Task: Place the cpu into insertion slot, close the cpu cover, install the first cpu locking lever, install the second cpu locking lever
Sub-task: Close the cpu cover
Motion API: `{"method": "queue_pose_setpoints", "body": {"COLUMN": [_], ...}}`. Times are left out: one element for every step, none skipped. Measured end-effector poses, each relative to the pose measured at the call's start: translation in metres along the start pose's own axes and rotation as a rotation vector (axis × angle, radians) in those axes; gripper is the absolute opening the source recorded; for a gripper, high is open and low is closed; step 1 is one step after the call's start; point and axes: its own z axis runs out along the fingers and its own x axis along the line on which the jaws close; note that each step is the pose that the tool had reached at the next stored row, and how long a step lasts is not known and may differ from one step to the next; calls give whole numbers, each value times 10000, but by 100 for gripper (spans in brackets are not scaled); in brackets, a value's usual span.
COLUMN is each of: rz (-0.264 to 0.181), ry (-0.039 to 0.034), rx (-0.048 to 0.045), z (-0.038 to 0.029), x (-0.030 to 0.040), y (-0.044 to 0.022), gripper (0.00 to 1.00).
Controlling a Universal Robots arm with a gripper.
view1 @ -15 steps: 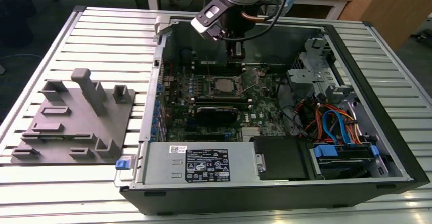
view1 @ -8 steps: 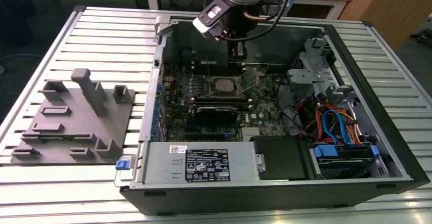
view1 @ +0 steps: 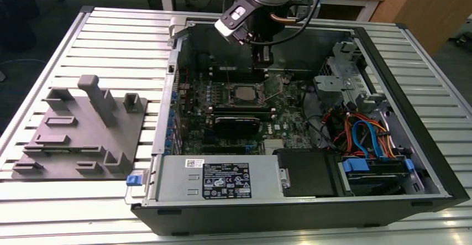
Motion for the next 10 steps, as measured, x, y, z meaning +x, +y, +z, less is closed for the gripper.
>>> {"method": "queue_pose_setpoints", "body": {"rz": [0,0,0,0,0,2,0,0,0,0], "ry": [1,1,0,0,0,0,-2,-40,-44,-49], "rx": [0,0,0,0,0,0,0,1,1,1], "z": [0,0,0,0,0,0,0,0,0,0], "x": [0,0,-1,-1,-1,-1,-1,0,0,0], "y": [7,13,17,21,23,24,28,28,28,28], "gripper": [10,10,10,10,10,10,10,10,10,10]}}
